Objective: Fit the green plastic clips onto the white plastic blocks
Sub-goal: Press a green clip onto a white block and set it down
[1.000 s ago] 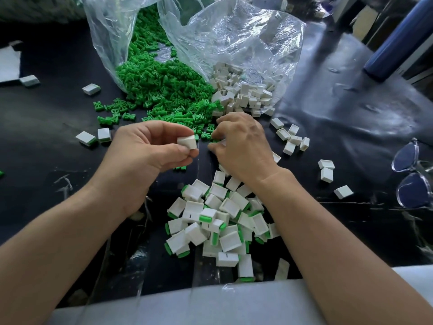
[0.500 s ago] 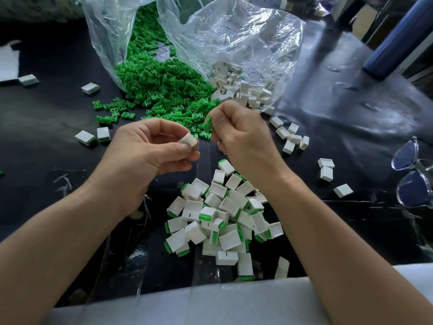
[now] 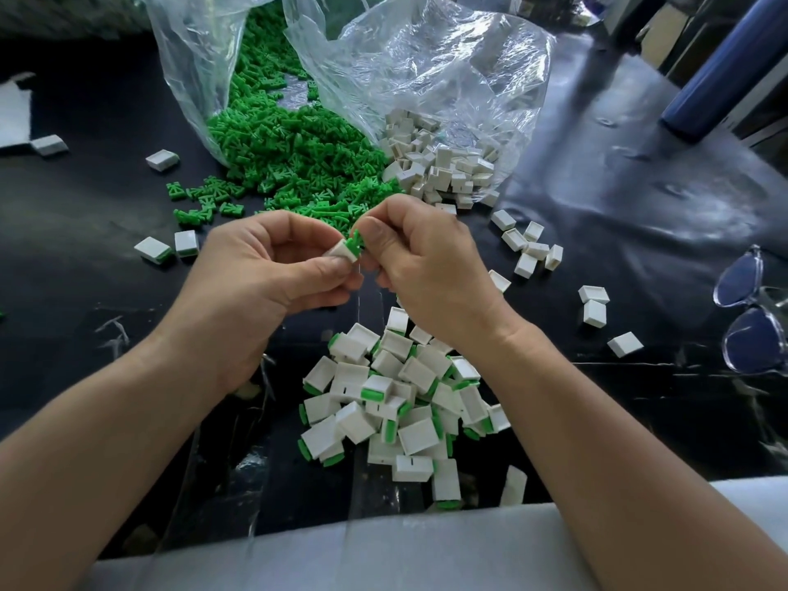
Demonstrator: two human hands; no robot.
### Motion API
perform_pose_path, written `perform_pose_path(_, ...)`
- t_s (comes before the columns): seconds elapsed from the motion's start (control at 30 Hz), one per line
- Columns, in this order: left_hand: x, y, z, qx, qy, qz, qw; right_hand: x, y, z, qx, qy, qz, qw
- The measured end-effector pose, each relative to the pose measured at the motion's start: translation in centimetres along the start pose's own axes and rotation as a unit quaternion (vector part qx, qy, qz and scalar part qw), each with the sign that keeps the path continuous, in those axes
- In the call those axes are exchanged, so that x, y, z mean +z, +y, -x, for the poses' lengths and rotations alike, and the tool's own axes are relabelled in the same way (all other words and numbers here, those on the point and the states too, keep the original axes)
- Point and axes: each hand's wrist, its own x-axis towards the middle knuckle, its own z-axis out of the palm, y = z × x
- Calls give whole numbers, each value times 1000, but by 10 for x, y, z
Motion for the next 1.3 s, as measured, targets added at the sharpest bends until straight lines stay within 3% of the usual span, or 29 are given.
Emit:
perform_pose_path(0.5, 1, 0, 1, -4, 2, 3, 1000, -12, -5, 3, -10, -71, 91, 993)
perform_pose_path(0.9, 2, 0, 7, 49, -21, -100, 994, -14, -5, 5, -122, -143, 242, 952)
perform_pose_path(1.0, 1, -1, 5, 49, -18, -90, 995, -15, -3, 5, -106, -119, 186, 970)
perform_pose_path(1.13, -1, -1, 1, 35, 2, -45, 998, -13, -3, 2, 25, -75, -30, 996)
perform_pose_path(1.3, 0, 2, 1, 47, -5, -14, 999, -12, -6, 1, 165, -146, -238, 946)
